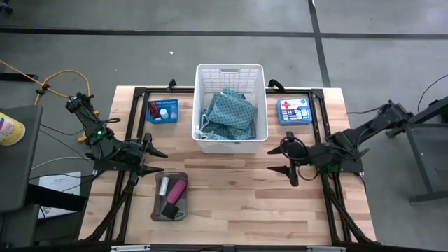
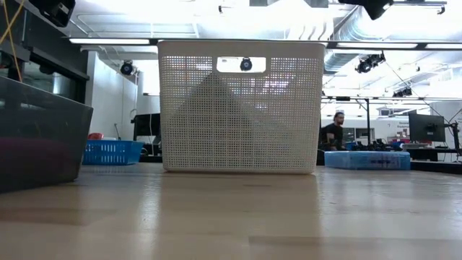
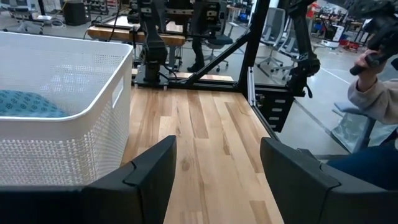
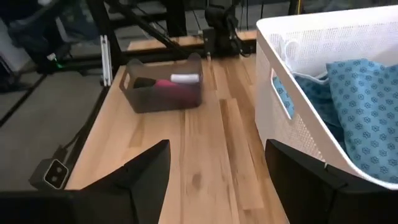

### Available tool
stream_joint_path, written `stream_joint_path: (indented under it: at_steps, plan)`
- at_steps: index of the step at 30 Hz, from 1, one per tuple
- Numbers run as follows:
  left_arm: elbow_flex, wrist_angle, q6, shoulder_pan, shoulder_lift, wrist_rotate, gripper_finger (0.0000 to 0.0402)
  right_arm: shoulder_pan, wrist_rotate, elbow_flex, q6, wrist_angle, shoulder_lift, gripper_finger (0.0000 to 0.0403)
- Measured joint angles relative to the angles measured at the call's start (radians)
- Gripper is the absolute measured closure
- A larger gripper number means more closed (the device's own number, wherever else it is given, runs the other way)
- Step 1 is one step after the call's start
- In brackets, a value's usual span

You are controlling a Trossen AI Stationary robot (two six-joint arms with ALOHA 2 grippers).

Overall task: Pick & place medical supplies in basket/bin
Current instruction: Return to Home Position

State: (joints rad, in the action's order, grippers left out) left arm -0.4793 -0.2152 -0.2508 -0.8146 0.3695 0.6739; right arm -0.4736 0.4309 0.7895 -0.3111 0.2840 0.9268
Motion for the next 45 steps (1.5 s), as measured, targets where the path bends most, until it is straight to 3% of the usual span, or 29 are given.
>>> stream_joint_path:
  at_steps: [5,17,31,45]
  plan:
    - [0.0,0.0,0.0,0.0,0.0,0.002,0.0178,-0.058,0.051,-0.102,0.002,-0.085,-0.066,0.0153]
    - [0.0,-0.001,0.0,0.0,0.0,0.002,0.0178,-0.113,0.034,-0.396,0.123,-0.397,-0.274,0.0153]
    - [0.0,-0.001,0.0,0.0,0.0,0.0,0.0178,0.016,-0.17,-0.604,0.144,-0.475,-0.518,0.0153]
    - [0.0,-0.001,0.0,0.0,0.0,0.0,0.0178,0.031,-0.172,-0.713,0.195,-0.477,-0.75,0.0153]
